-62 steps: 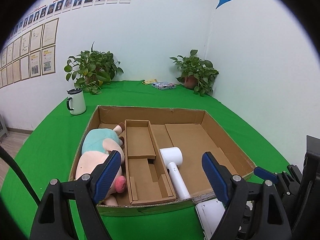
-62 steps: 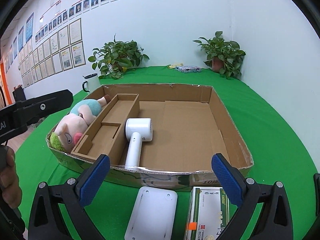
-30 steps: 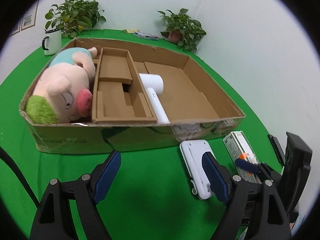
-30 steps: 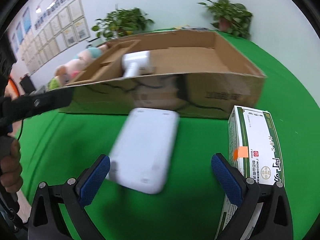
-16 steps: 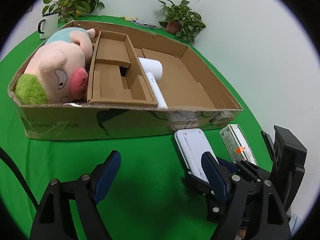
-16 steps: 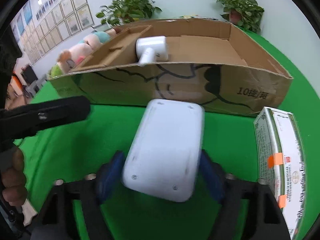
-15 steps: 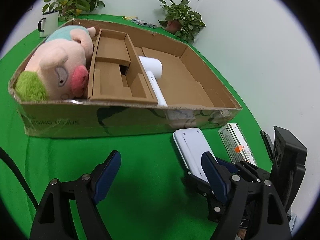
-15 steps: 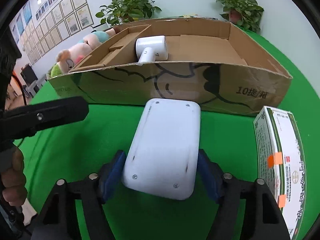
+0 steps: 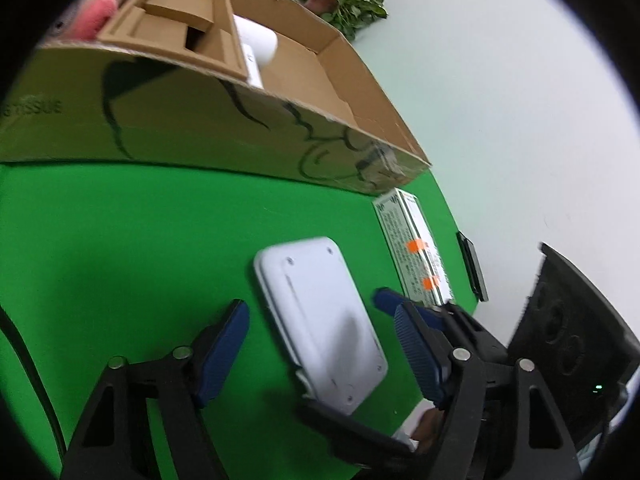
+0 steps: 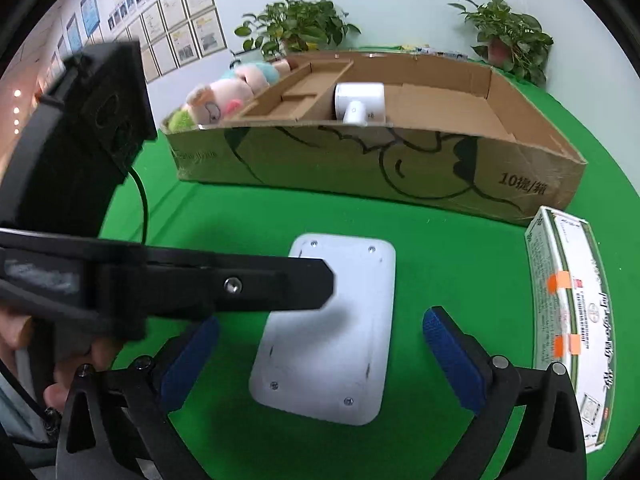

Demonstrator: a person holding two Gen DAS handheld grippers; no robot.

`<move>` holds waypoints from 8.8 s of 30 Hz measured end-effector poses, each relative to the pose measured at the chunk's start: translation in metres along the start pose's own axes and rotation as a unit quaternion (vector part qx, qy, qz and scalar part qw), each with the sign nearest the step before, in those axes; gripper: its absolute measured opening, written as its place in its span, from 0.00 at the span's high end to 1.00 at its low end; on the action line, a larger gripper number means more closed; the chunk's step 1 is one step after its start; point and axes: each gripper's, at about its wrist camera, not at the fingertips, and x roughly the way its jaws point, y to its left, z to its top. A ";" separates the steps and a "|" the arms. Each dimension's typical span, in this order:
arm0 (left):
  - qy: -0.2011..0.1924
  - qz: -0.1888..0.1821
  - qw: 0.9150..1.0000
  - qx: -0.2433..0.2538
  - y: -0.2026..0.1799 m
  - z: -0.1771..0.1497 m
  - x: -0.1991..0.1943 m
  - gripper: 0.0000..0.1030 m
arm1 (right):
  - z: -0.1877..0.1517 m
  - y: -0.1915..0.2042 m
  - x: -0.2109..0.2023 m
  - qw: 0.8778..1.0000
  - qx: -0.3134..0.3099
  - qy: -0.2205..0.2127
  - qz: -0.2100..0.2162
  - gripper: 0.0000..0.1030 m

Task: Organize objects
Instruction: 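Move the right gripper to the white rectangular device and grasp it, then lift the white device and lower it into the box beside the hair dryer, then open the right gripper and withdraw it from the white device, then move the right gripper to the white-green medicine box and grasp it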

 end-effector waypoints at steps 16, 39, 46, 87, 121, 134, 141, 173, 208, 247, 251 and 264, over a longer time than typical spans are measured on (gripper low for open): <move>0.016 0.005 1.000 -0.025 -0.001 -0.021 -0.005 0.72 | -0.005 0.002 0.012 0.999 -0.004 0.022 -0.023 0.32; -0.079 0.017 0.991 0.106 -0.094 0.032 -0.084 0.78 | 0.042 0.015 -0.079 0.991 -0.013 -0.123 -0.056 0.34; -0.099 0.010 0.985 0.143 -0.126 0.042 -0.087 0.82 | 0.066 0.010 -0.101 0.985 -0.006 -0.154 -0.078 0.36; -0.049 0.039 0.996 0.069 -0.064 0.196 -0.002 0.82 | 0.249 -0.078 -0.006 0.998 0.012 -0.046 -0.031 0.37; -0.016 0.189 0.981 0.043 0.001 0.175 -0.019 0.78 | 0.189 -0.107 0.112 0.986 0.077 0.143 0.032 0.39; -0.018 0.178 0.984 0.019 0.037 0.150 -0.028 0.78 | 0.185 -0.098 0.123 0.981 0.118 0.153 0.031 0.40; -0.019 0.173 0.985 0.019 0.030 0.149 -0.027 0.75 | 0.187 -0.090 0.130 0.977 0.130 0.162 0.034 0.40; -0.226 0.247 0.929 0.159 -0.070 0.086 -0.069 0.20 | 0.116 -0.050 -0.025 0.984 0.025 -0.147 -0.099 0.01; -0.294 0.316 0.888 0.159 -0.085 0.032 -0.108 0.20 | 0.062 -0.052 -0.081 0.982 0.039 -0.161 -0.088 0.01; -0.141 0.197 0.964 0.113 -0.051 0.008 -0.060 0.20 | -0.013 -0.068 -0.022 0.998 0.064 -0.010 -0.027 0.22; -0.108 0.147 0.980 0.081 -0.036 0.010 -0.050 0.20 | -0.008 -0.040 -0.026 0.998 0.041 -0.037 0.012 0.01; -0.014 0.031 0.999 0.011 -0.023 0.011 0.016 0.21 | -0.017 -0.041 -0.017 1.000 0.014 -0.014 -0.020 0.27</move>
